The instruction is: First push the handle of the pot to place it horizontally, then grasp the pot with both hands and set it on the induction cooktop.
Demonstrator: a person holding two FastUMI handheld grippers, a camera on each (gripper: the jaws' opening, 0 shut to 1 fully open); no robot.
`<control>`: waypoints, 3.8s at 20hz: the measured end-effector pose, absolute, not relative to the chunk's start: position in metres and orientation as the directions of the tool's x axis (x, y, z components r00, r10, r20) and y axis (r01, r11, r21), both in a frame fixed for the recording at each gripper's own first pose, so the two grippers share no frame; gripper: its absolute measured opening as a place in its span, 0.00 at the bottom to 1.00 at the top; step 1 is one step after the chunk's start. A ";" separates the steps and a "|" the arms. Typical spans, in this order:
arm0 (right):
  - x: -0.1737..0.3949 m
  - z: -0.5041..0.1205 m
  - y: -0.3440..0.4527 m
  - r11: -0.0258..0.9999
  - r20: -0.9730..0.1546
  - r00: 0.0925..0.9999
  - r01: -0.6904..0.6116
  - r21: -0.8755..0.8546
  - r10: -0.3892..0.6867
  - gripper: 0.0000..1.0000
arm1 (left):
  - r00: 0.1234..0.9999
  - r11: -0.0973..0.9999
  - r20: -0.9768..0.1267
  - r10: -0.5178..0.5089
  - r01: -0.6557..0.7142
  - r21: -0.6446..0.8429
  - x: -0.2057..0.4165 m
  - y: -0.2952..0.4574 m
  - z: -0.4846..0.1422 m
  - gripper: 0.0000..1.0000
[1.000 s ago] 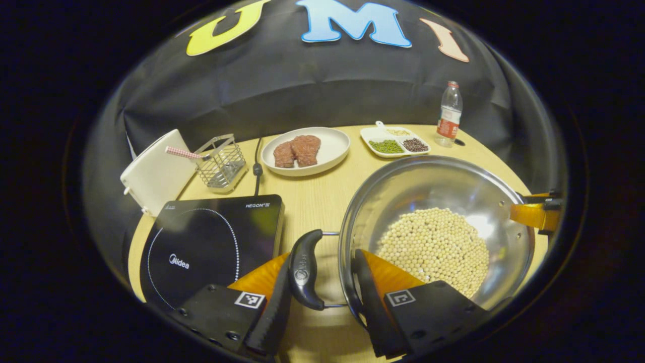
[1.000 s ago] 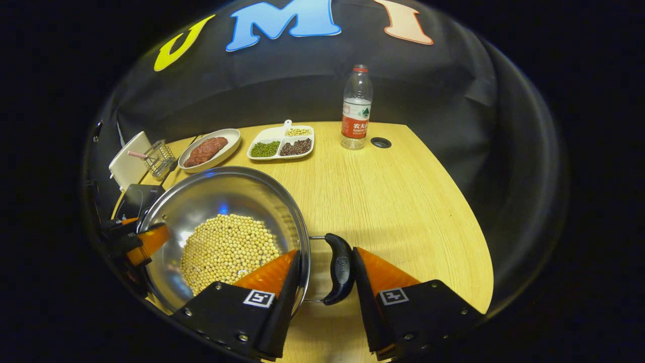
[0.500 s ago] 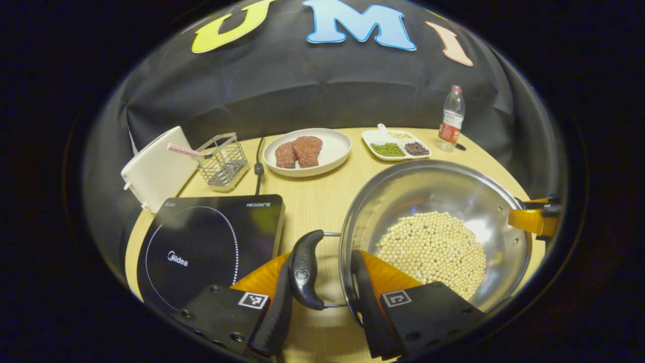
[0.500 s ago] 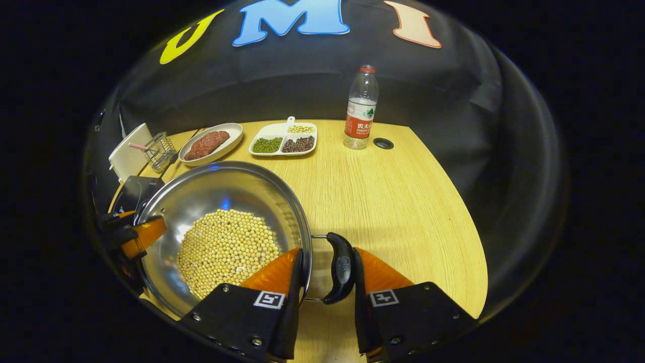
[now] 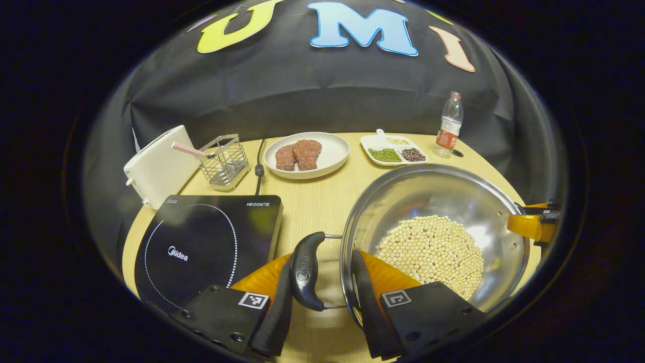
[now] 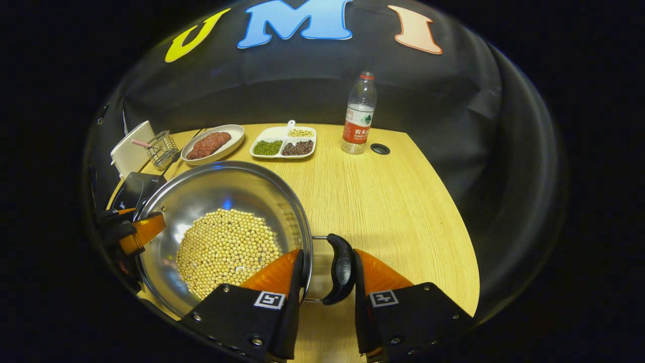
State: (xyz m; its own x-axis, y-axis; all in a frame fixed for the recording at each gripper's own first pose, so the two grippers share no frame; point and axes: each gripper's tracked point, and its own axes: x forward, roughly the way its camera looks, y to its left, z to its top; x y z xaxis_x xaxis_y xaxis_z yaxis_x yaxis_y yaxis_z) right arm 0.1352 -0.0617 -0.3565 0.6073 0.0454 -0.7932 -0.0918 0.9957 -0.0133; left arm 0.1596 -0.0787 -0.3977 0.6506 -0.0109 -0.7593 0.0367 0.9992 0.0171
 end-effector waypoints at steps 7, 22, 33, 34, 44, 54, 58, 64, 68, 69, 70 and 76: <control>0.131 -0.334 -0.074 0.994 -0.773 0.632 -0.104 -0.010 0.059 0.46 | 0.670 0.999 -0.742 0.009 0.018 0.029 0.154 -0.090 -0.369 0.67; 0.110 -0.303 -0.046 0.980 -0.744 0.659 -0.197 -0.031 0.109 0.46 | 0.689 0.994 -0.718 0.099 -0.105 0.036 0.106 -0.055 -0.338 0.70; 0.098 -0.285 0.009 0.990 -0.739 0.670 -0.139 -0.032 0.070 0.46 | 0.703 0.998 -0.708 0.060 -0.059 0.026 0.113 0.007 -0.326 0.63; 0.098 -0.284 0.017 0.990 -0.739 0.670 -0.138 -0.033 0.069 0.46 | 0.703 0.998 -0.709 0.060 -0.060 0.025 0.113 0.015 -0.326 0.70; 0.099 -0.282 0.096 0.991 -0.739 0.670 -0.134 -0.021 0.075 0.46 | 0.702 0.997 -0.709 0.069 -0.065 0.032 0.114 0.100 -0.328 0.67; 0.098 -0.285 0.164 0.994 -0.741 0.668 -0.110 -0.016 0.062 0.46 | 0.700 0.998 -0.712 0.055 -0.043 0.034 0.124 0.177 -0.340 0.67; 0.101 -0.287 0.188 0.994 -0.746 0.663 -0.112 -0.019 0.060 0.46 | 0.694 0.998 -0.717 0.059 -0.044 0.039 0.129 0.201 -0.345 0.70; 0.110 -0.294 0.225 0.991 -0.758 0.647 -0.135 -0.010 0.081 0.46 | 0.676 0.996 -0.732 0.085 -0.068 0.053 0.135 0.241 -0.355 0.70; 0.116 -0.295 0.245 0.989 -0.764 0.638 -0.148 -0.001 0.094 0.46 | 0.667 0.994 -0.738 0.105 -0.082 0.067 0.139 0.263 -0.358 0.67; 0.116 -0.298 0.246 0.989 -0.765 0.637 -0.148 0.000 0.095 0.46 | 0.665 0.994 -0.740 0.107 -0.084 0.069 0.140 0.268 -0.358 0.70; 0.117 -0.299 0.250 0.989 -0.767 0.634 -0.148 0.000 0.094 0.46 | 0.662 0.994 -0.742 0.107 -0.083 0.069 0.141 0.270 -0.358 0.70; 0.116 -0.298 0.266 0.990 -0.775 0.625 -0.141 0.000 0.089 0.46 | 0.655 0.994 -0.748 0.107 -0.081 0.072 0.146 0.283 -0.364 0.70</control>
